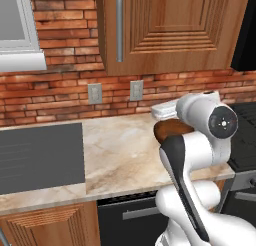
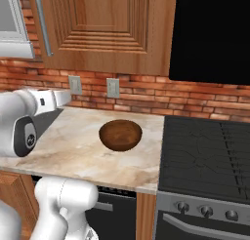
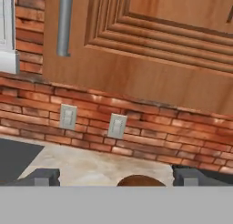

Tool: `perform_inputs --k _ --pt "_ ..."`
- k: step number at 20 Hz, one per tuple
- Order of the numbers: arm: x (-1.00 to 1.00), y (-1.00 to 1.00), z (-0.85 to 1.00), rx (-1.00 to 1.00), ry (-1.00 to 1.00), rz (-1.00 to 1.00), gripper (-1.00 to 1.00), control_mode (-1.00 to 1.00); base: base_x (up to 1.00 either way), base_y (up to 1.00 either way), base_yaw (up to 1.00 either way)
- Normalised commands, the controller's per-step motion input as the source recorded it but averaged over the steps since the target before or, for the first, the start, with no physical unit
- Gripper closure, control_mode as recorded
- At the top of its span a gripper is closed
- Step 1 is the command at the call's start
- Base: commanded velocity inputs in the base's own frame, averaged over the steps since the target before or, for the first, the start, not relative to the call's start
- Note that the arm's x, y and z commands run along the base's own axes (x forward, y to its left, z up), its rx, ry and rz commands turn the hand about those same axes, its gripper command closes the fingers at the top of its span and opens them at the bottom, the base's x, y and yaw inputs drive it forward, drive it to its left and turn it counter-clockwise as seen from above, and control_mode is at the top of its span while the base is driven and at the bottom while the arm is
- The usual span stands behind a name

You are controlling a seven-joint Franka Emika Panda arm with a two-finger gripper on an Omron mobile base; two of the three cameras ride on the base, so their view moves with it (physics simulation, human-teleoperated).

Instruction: Open the cabinet and move the ladle to the pot. Then close the cabinet.

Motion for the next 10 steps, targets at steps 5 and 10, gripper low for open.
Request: perform_inputs --k 5,10 --pt "-0.01 0.15 0.90 0.00 -0.13 0.01 -1.00 -1.00 0.00 0.00 0.00" --pt "0.00 0.22 0.87 0.00 0.02 0.02 -1.00 -1.00 0.00 0.00 0.00"
